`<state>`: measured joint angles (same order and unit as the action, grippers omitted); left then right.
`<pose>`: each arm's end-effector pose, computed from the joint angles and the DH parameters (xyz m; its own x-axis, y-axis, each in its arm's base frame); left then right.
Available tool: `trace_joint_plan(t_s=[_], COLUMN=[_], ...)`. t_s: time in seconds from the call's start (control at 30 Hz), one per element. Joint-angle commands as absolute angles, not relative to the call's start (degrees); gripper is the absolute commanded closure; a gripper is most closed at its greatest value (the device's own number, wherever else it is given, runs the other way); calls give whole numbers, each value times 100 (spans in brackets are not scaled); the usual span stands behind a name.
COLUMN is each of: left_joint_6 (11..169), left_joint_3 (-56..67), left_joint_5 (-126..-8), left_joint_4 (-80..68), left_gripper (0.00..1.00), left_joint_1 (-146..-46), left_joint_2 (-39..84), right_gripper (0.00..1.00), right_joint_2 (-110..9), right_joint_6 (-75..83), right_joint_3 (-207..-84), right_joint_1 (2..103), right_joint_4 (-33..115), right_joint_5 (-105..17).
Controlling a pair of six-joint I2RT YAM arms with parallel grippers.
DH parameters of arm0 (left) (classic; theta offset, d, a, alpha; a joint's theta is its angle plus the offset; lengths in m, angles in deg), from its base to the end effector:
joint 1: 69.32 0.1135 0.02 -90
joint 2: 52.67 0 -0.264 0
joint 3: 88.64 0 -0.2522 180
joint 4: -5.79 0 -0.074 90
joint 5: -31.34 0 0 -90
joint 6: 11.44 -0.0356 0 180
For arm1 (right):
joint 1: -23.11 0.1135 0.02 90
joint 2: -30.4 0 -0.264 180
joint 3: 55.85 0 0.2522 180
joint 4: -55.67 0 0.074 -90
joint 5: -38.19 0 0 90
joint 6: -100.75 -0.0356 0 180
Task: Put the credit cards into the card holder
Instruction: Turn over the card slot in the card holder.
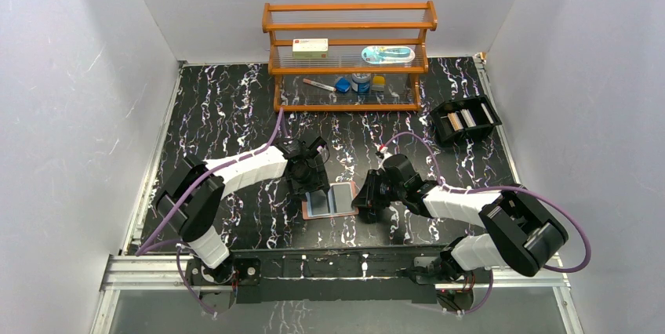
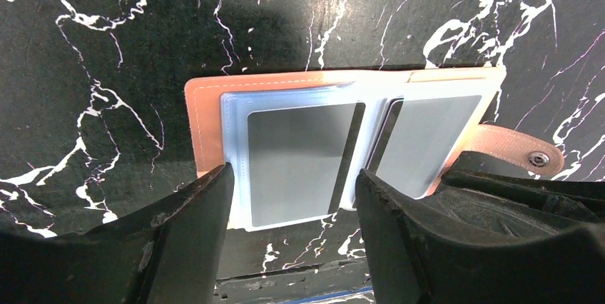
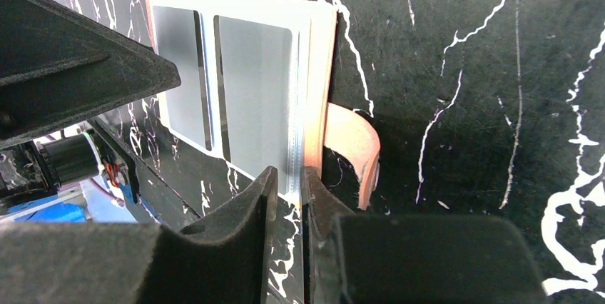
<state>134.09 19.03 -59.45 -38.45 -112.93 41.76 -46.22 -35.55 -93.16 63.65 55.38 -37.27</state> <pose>0.2299 -0.2197 0.1814 -0.9472 -0.2362 -0.2167 -0.1541 0.9284 -0.3380 0.1748 0.1612 0.1414 -0.8958 0.1547 -0.4166 -0.1860 0.7209 0.6676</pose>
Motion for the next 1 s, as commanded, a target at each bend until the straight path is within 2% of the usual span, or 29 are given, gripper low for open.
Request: trace_joint_plan(t_s=[0.0,0.97], left_joint_6=[13414,13558], left_joint_3=[1879,1748], left_joint_5=[-5917,-6534], left_joint_4=[-3921,-3403], left_gripper=[38,41], left_joint_1=[-11274,-11317], left_joint_2=[4267,4028], right_gripper=[74,74], right_joint_2=[-4690,-4886], right_joint_6=[-3487,-3547], right_joint_3=[-9503,-9439], right_joint_1=[6389,6386], right_joint_4=[5767,5966], right_joint_5=[-3640,-3442])
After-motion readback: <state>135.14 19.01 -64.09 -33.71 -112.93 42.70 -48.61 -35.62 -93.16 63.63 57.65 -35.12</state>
